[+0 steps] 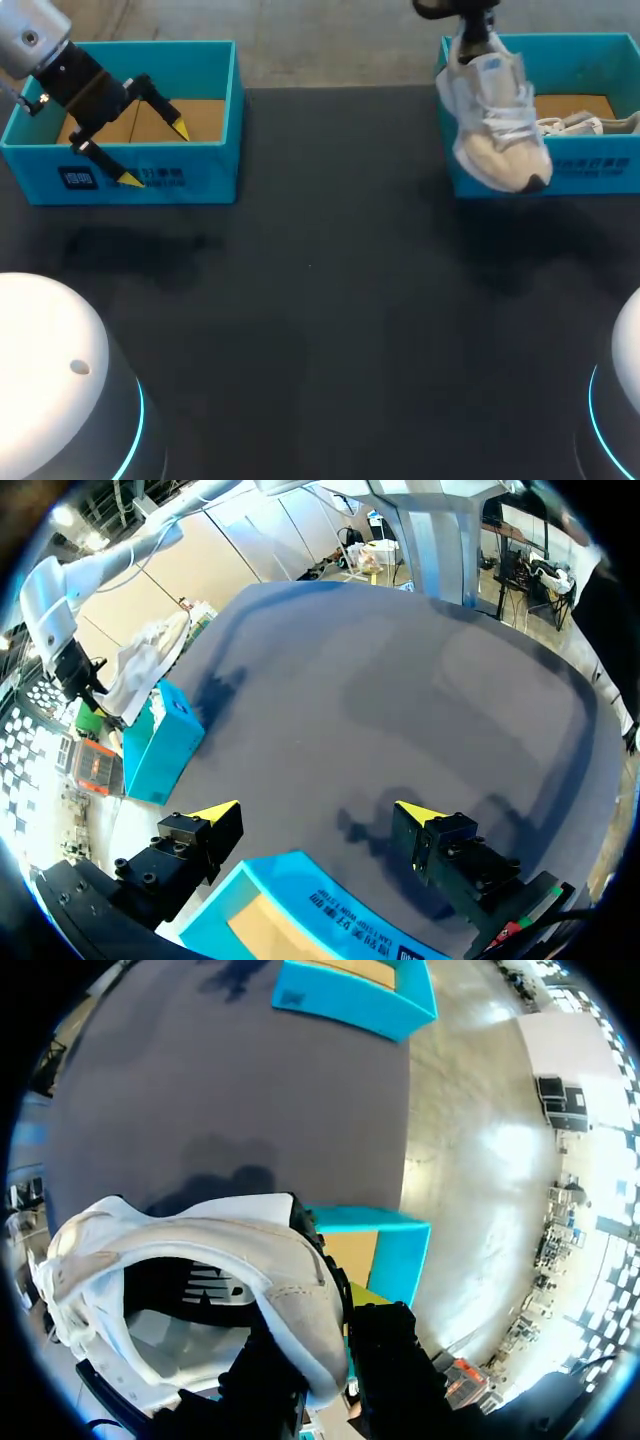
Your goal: Take the shoe out of the shoebox, open the shoe tongue, remove and reinsert the insole, then place the shoe into the shoebox
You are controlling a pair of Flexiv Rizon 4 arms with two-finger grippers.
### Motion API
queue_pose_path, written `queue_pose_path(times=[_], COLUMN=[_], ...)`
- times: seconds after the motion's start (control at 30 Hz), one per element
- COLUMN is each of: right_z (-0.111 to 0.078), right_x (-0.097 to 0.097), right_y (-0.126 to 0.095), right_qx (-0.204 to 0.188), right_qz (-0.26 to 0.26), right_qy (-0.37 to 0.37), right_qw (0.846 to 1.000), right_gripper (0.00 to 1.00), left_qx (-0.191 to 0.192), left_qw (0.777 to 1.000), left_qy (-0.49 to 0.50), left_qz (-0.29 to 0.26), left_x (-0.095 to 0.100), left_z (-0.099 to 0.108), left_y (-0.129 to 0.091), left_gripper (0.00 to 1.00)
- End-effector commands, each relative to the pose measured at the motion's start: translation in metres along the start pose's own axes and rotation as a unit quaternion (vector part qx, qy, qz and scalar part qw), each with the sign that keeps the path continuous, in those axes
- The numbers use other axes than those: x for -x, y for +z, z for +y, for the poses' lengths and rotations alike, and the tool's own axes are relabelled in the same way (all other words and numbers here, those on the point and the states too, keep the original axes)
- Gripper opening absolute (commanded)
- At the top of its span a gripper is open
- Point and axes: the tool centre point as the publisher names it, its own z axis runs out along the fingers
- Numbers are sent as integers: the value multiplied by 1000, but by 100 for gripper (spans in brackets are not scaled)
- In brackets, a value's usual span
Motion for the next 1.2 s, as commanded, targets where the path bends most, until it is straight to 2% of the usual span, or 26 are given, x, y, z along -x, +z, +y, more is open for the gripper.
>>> queue_pose_path(times=[0.03,0.33,0.53,1.2], right_z=[-29,-81,-115,-115], right_x=[13,37,51,51], right_y=[10,42,59,59], right_qx=[5,-1,-35,-35], right_qz=[9,26,22,22], right_qy=[5,32,36,36], right_qw=[1000,999,998,998], right_gripper=[0,0,0,0], left_qx=[0,0,0,0], left_qw=[1000,1000,1000,1000], left_qy=[0,0,0,0], left_qz=[2,2,2,2], left_x=[1,1,1,1], left_z=[1,1,1,1], left_y=[0,0,0,0], left_gripper=[100,100,100,100])
